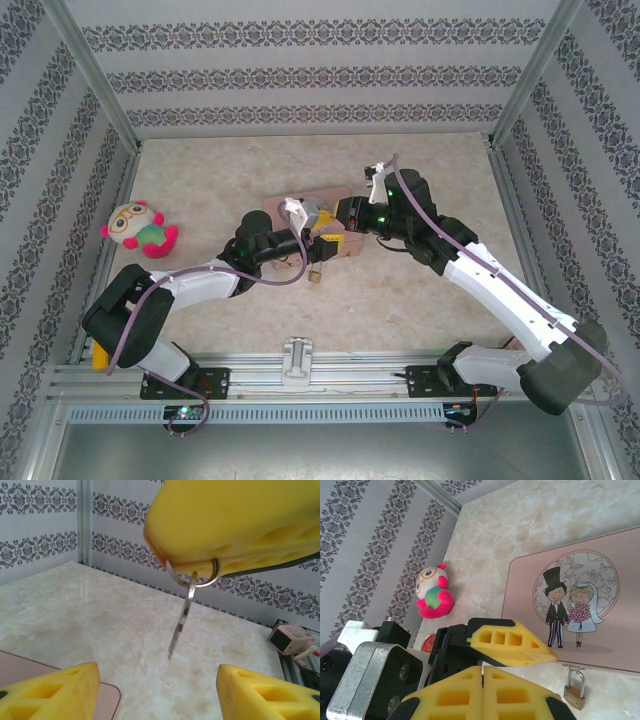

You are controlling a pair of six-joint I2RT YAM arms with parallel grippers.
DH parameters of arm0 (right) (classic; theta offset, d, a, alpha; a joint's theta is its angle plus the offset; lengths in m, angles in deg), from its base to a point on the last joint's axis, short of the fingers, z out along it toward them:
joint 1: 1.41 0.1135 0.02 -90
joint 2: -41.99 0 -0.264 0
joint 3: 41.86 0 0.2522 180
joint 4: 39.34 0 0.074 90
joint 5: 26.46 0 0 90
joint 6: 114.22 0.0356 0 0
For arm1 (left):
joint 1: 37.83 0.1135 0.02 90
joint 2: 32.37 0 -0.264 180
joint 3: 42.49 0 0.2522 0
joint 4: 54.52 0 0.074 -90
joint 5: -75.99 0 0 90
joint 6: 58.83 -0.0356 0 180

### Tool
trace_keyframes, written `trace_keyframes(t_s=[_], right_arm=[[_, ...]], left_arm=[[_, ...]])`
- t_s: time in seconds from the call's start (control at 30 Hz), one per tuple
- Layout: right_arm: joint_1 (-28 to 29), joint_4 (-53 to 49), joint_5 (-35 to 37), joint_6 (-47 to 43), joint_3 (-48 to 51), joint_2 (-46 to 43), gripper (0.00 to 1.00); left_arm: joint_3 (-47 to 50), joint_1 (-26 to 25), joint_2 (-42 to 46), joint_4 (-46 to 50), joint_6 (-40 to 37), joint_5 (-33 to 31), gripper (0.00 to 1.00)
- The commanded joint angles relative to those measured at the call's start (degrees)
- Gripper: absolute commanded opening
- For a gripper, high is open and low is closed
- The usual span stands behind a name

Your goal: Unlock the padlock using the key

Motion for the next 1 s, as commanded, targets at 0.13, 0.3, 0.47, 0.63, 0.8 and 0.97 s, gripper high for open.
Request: trace_keyframes(t_s=[0.13,0.3,0.47,0.63,0.8,0.97], right_arm=[[0.63,1.01,-1.04,0.27,-1.95,0.55,0.0],[0.7,1.04,-1.0,0.27,-1.79,0.64,0.0],[0.7,1.25,-0.87,0.35,-1.56,0.73,0.0],[0.8,1.24,-1.0,0.45,-1.54,1.07,0.0],[0.94,1.26,-1.17,0.54,-1.71,1.26,0.0],[1.02,1.24,-1.22,0.71,-1.69,1.43,0.0]], left_arm=[[-1.35,-0.66,0.62,-4.62,-1.13,-1.46,0.56],[-1.5,-0.67,0.88,-5.38,-0.96,-1.69,0.49],[-1.67,-0.66,0.96,-5.35,-0.8,-1.59,0.45],[-1.61,-0.66,0.95,-5.47,-0.93,-2.06,0.44],[-1.28,-0.66,0.8,-6.3,-1.22,-3.91,0.47],[-1.71,-0.66,0.7,-6.32,-1.81,-4.41,0.47]])
